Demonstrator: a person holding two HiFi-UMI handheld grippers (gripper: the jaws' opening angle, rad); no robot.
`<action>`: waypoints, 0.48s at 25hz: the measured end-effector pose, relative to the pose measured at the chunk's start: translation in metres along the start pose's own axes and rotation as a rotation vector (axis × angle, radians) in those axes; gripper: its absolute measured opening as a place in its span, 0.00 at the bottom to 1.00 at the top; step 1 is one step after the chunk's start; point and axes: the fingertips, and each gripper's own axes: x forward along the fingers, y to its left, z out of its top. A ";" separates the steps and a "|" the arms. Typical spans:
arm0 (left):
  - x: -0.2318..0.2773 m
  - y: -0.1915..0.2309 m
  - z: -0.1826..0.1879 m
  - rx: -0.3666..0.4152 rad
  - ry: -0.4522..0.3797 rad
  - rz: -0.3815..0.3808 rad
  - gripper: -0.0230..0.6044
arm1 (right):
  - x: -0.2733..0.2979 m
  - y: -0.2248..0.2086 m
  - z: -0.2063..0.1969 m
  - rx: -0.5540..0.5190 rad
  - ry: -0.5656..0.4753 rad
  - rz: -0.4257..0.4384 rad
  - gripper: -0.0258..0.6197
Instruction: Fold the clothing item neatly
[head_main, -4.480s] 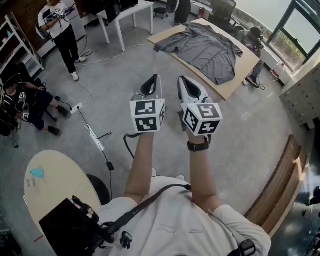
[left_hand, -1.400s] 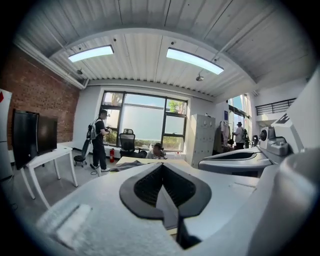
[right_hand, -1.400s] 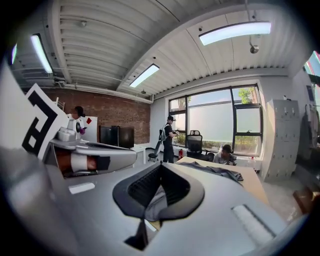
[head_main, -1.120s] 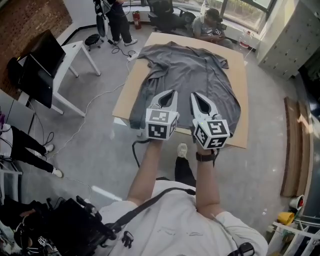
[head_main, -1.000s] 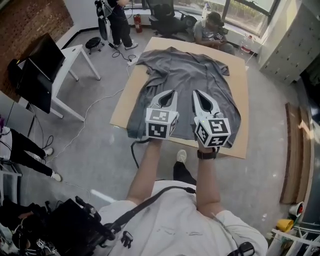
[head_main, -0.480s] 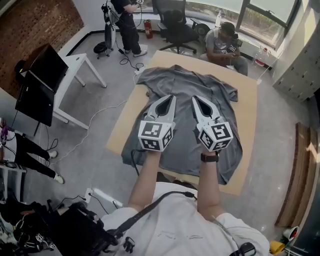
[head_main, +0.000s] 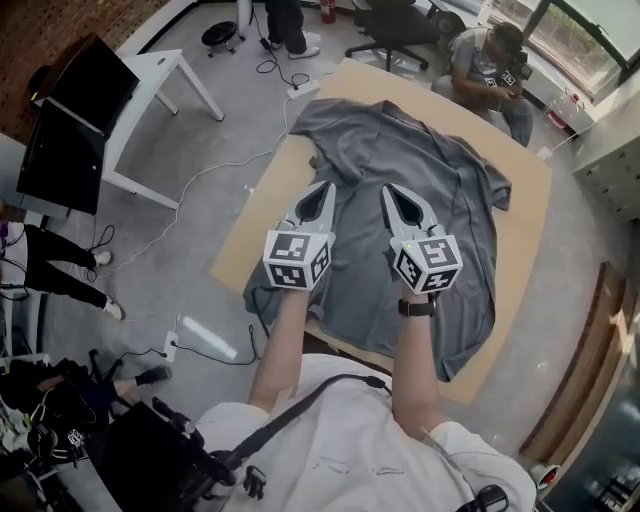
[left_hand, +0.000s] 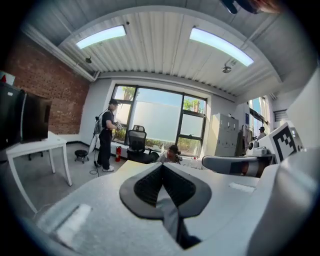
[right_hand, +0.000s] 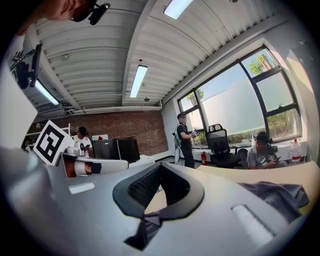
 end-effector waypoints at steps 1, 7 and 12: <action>0.003 0.009 -0.006 -0.029 0.020 0.007 0.04 | 0.009 -0.005 -0.006 0.016 0.023 0.000 0.05; 0.006 0.054 -0.060 -0.042 0.169 0.093 0.04 | 0.051 -0.042 -0.083 0.047 0.235 -0.049 0.05; -0.025 0.104 -0.131 -0.059 0.317 0.202 0.04 | 0.075 -0.061 -0.148 0.070 0.354 -0.046 0.05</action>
